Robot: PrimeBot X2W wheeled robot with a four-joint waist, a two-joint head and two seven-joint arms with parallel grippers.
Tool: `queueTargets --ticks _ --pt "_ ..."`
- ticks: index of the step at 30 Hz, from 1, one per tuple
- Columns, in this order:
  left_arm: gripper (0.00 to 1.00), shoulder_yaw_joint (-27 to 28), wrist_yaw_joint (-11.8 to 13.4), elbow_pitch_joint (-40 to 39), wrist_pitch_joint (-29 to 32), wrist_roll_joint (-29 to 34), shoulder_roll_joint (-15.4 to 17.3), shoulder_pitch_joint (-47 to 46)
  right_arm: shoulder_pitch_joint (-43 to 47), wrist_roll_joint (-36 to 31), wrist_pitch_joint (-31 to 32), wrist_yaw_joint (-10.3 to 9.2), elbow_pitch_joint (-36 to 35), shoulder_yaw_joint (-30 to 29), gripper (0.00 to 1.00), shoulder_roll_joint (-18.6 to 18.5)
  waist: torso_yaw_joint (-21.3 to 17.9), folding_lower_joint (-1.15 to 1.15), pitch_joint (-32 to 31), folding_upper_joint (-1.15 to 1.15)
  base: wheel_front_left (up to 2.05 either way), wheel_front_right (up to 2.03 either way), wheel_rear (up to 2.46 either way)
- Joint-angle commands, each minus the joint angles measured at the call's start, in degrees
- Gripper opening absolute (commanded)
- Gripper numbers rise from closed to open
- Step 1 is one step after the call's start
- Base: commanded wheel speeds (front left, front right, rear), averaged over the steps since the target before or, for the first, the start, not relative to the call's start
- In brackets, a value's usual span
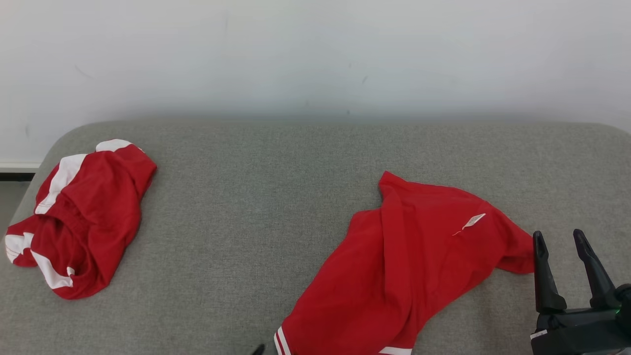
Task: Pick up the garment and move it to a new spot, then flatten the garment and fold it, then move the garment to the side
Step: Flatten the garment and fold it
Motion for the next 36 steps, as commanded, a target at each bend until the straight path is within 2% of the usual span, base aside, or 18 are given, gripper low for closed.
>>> queueTargets --ticks 1,9,10,12,17,24,32,36 --pt "1.00 -0.7 0.1 -0.1 1.0 -1.0 0.3 0.1 0.2 -0.3 0.1 -0.15 -0.1 0.1 1.00 0.2 -0.2 0.00 0.3 0.00 0.00 0.00 0.00" --pt "1.00 -6.0 0.1 1.8 5.7 -4.3 1.5 -0.1 -0.6 -0.1 -0.1 -0.14 0.5 0.2 1.00 0.6 -1.7 0.00 1.7 0.00 0.00 0.00 0.00" --pt "0.81 -6.4 0.1 2.3 5.8 -4.4 1.6 -0.5 -0.7 0.0 -0.1 -0.15 0.7 0.3 1.00 0.5 -1.8 0.00 1.8 0.00 0.00 0.00 0.00" --pt "0.00 -6.7 0.1 3.2 5.0 -3.8 1.8 -1.7 -0.8 0.0 -0.2 -0.15 0.8 0.2 1.00 0.5 -2.2 0.00 2.1 0.00 0.00 0.00 0.00" --pt "0.00 -5.5 0.1 4.4 1.1 -4.4 2.2 -6.0 -0.8 0.3 -0.4 -0.15 1.3 0.0 1.00 0.8 -2.7 0.00 2.7 0.00 0.00 0.00 0.00" --pt "0.00 -2.3 0.1 4.0 -1.1 -3.6 6.2 -17.0 0.3 0.0 -0.6 -0.15 2.3 0.4 1.00 2.3 -3.3 0.00 3.7 0.00 0.00 0.00 0.00" --pt "0.00 -0.5 0.1 6.5 -2.1 -4.3 11.8 -29.3 -0.7 0.3 -0.7 -0.15 3.1 2.2 1.00 3.8 -6.2 0.00 5.6 0.00 0.00 0.00 0.00" --pt "0.00 0.0 0.1 8.8 -2.1 -4.8 13.3 -33.0 -1.0 0.3 -0.7 -0.15 3.1 2.7 1.00 4.4 -7.7 0.00 6.3 0.00 0.00 0.00 0.00"
